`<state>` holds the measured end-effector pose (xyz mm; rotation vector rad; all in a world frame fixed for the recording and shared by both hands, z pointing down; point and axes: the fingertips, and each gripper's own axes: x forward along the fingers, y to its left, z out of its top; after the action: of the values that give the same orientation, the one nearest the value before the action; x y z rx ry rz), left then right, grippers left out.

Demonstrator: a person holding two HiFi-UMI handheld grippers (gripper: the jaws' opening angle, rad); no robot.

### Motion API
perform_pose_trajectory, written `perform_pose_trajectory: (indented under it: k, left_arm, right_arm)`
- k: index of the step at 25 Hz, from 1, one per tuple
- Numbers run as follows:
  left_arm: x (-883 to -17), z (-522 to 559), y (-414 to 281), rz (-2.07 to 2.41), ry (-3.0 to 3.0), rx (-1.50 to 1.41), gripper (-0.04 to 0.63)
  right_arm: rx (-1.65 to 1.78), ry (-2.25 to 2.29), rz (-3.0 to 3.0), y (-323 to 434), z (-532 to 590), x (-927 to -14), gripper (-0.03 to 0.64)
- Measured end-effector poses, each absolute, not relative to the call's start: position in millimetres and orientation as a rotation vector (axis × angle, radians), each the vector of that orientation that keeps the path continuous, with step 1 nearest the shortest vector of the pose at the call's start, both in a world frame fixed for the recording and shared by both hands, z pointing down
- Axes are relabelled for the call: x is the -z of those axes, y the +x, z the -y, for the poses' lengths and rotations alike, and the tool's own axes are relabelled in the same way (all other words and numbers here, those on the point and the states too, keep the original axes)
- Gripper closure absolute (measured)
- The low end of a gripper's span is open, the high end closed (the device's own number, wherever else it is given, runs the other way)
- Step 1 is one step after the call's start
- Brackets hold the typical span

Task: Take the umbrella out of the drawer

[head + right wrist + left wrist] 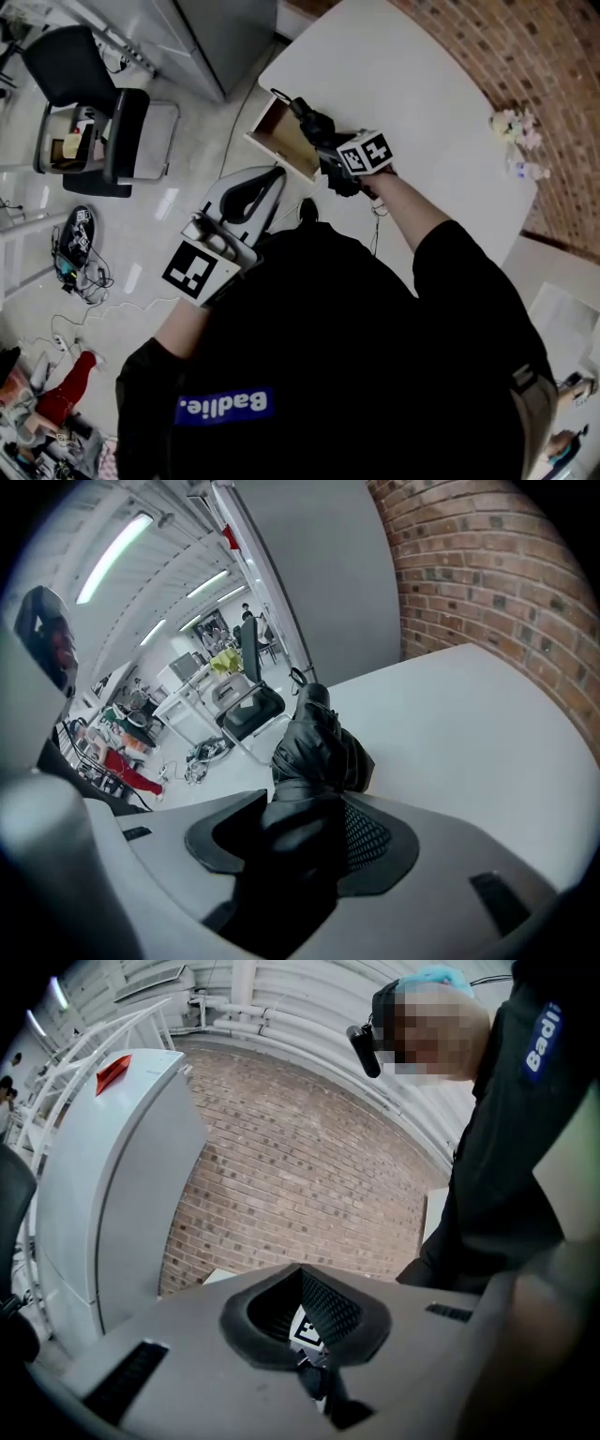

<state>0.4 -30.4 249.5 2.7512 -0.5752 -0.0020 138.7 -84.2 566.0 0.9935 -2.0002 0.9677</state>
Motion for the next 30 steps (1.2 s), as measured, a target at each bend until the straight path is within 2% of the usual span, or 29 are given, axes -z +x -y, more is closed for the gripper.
perform_pose_trajectory:
  k: [15, 30]
  left_arm:
    - [-246.1, 31.5, 43.7, 0.573, 2.763, -0.033, 0.594]
    - [-267.7, 38.8, 66.9, 0.601, 2.708, -0.117, 0.595]
  right_arm:
    - [-0.91, 1.178, 1.81, 275.8, 99.5, -583.5, 0.373]
    - [-0.899, 1.171, 1.76, 306.9, 124.8, -618.1, 0.37]
